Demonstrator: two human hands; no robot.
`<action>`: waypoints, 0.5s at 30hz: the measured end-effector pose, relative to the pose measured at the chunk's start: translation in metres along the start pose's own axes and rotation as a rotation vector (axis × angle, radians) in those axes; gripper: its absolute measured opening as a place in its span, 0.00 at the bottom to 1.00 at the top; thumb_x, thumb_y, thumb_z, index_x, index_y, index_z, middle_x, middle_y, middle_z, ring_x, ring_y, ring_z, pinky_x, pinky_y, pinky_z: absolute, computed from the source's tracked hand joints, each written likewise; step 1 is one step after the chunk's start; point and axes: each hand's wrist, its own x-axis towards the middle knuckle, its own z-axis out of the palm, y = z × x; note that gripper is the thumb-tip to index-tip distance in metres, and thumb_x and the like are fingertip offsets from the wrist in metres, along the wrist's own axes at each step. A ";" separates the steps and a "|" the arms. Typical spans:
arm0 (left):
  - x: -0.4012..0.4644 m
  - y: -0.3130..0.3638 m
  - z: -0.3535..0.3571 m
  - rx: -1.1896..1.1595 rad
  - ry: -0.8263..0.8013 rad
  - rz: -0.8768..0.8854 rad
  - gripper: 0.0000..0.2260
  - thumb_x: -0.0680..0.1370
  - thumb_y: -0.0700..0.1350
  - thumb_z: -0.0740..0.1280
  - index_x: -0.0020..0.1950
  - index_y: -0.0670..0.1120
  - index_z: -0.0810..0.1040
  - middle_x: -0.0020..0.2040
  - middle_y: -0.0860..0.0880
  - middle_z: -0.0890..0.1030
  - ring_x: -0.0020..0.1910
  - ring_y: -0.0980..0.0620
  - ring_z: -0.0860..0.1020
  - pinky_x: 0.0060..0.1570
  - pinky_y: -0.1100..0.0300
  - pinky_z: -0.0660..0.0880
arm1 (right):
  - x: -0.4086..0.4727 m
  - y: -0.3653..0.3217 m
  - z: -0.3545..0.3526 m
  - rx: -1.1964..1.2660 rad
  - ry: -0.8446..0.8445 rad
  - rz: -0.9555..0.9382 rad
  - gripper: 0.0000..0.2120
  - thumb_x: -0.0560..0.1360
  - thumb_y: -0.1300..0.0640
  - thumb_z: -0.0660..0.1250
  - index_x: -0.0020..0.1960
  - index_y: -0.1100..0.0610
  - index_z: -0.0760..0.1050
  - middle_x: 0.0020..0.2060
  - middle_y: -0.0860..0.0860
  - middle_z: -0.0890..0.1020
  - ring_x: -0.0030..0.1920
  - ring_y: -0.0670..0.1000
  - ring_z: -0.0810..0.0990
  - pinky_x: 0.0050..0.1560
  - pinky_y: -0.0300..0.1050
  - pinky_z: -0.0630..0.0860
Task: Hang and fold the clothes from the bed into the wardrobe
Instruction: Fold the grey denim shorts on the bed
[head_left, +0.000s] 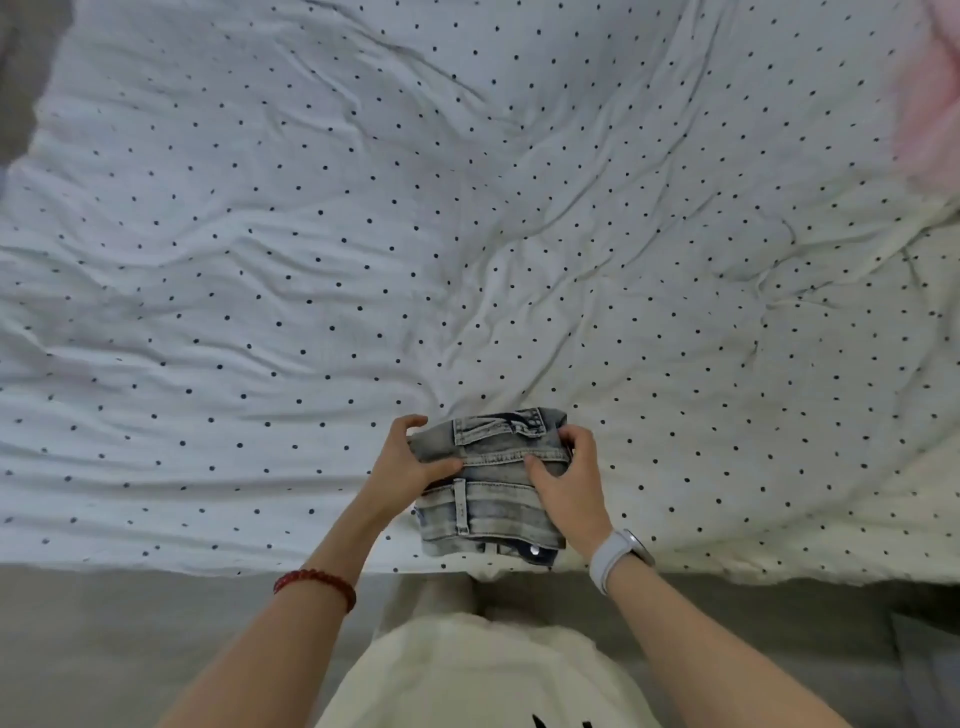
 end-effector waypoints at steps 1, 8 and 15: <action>-0.011 0.000 -0.006 -0.074 -0.002 -0.040 0.30 0.69 0.41 0.75 0.66 0.47 0.64 0.56 0.45 0.74 0.49 0.50 0.77 0.44 0.63 0.74 | -0.003 -0.013 -0.001 0.013 -0.006 -0.038 0.17 0.73 0.61 0.68 0.57 0.53 0.64 0.56 0.52 0.70 0.56 0.48 0.70 0.56 0.33 0.65; -0.094 0.017 -0.098 -0.759 0.454 -0.022 0.23 0.72 0.40 0.72 0.63 0.43 0.68 0.57 0.41 0.77 0.44 0.48 0.79 0.36 0.57 0.77 | -0.019 -0.142 0.056 -0.038 -0.321 -0.200 0.24 0.74 0.54 0.68 0.68 0.56 0.68 0.58 0.48 0.76 0.56 0.46 0.73 0.58 0.40 0.68; -0.194 0.005 -0.245 -0.390 0.952 0.155 0.27 0.78 0.51 0.65 0.73 0.46 0.58 0.62 0.51 0.69 0.60 0.51 0.72 0.57 0.61 0.68 | -0.101 -0.252 0.193 -0.174 -0.613 -0.467 0.23 0.79 0.49 0.58 0.71 0.56 0.60 0.45 0.52 0.76 0.45 0.53 0.76 0.46 0.44 0.70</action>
